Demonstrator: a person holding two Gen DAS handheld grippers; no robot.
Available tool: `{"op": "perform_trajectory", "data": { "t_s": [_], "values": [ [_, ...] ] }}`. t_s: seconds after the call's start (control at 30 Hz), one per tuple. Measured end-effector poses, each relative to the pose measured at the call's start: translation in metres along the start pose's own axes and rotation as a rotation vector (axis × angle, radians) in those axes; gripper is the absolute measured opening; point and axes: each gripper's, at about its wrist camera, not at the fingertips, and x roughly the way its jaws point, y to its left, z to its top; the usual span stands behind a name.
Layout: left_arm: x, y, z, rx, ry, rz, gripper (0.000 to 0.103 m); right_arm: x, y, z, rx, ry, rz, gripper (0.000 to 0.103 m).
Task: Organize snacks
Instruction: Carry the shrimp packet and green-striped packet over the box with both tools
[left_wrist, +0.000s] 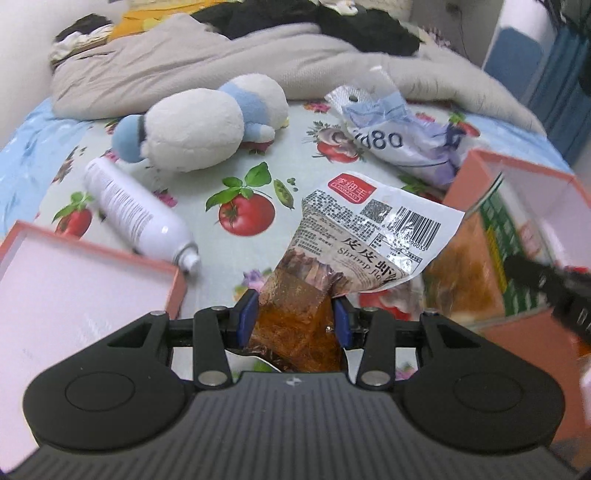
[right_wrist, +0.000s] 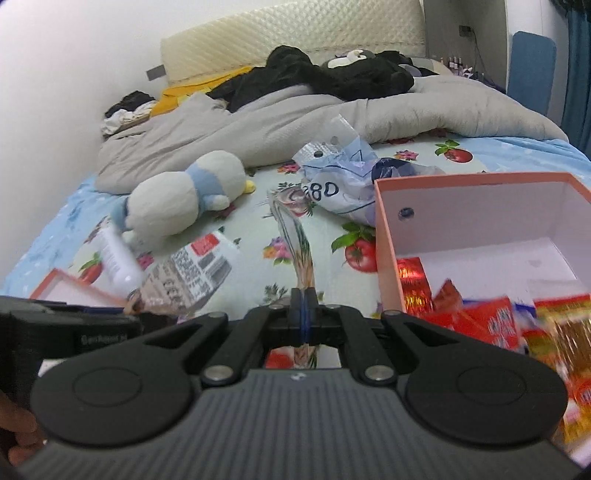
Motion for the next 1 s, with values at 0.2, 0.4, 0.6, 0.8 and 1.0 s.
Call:
{"op": "perform_trajectory", "data": {
  "t_s": [0.2,0.4,0.6,0.8,1.0],
  "values": [
    [-0.055,-0.014,-0.030,-0.052,-0.034,0.000,0.048,-0.046,0.001,-0.018,-0.020,-0.022,0.007,0.003],
    [-0.097,-0.023,-0.056,-0.044,-0.052,-0.015,0.048,-0.082,0.003,-0.028,-0.027,-0.048,-0.015,0.003],
    [-0.141,-0.030,-0.077,-0.073,-0.090,-0.038,0.048,-0.120,0.006,-0.039,-0.039,-0.074,-0.033,0.003],
    [-0.180,-0.037,-0.094,-0.124,-0.148,-0.094,0.048,-0.156,0.004,-0.045,-0.039,-0.093,-0.022,0.003],
    [-0.206,-0.059,-0.106,-0.127,-0.164,-0.139,0.048,-0.185,-0.007,-0.049,-0.017,-0.104,-0.029,0.003]
  ]
}}
